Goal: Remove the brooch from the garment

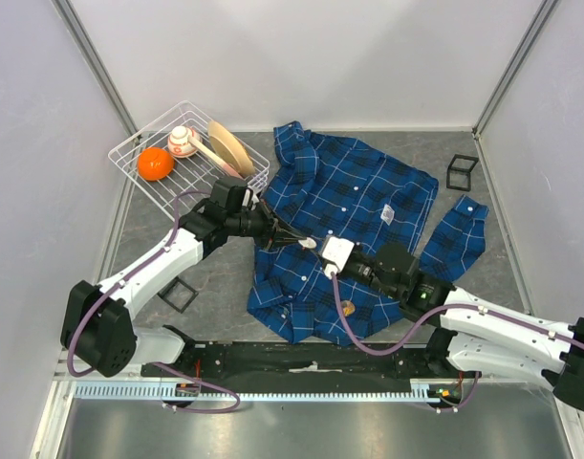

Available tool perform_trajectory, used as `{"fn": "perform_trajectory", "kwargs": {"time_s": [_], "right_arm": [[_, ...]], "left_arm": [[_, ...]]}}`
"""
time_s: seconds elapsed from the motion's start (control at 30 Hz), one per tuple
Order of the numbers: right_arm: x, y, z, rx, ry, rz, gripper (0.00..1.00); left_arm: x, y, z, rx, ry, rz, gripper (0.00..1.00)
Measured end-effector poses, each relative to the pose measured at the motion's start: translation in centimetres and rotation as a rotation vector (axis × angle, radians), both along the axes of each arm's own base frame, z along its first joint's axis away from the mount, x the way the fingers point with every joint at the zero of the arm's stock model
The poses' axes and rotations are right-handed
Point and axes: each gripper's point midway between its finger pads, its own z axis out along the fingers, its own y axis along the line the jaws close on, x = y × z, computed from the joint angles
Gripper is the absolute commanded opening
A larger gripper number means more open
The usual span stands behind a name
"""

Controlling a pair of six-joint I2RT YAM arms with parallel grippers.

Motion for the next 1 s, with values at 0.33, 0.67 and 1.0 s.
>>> {"fn": "perform_trajectory", "kwargs": {"time_s": [0.33, 0.67, 1.0], "right_arm": [[0.0, 0.5, -1.0, -0.064, -0.032, 0.002, 0.24], [0.0, 1.0, -1.2, -0.081, -0.059, -0.025, 0.20], [0.2, 1.2, -0.5, -0.067, -0.103, -0.064, 0.20]], "left_arm": [[0.0, 0.0, 0.0, -0.003, 0.019, 0.010, 0.02], [0.1, 0.2, -0.1, 0.001, 0.042, 0.025, 0.02], [-0.1, 0.3, 0.5, -0.015, 0.056, 0.042, 0.02]]}}
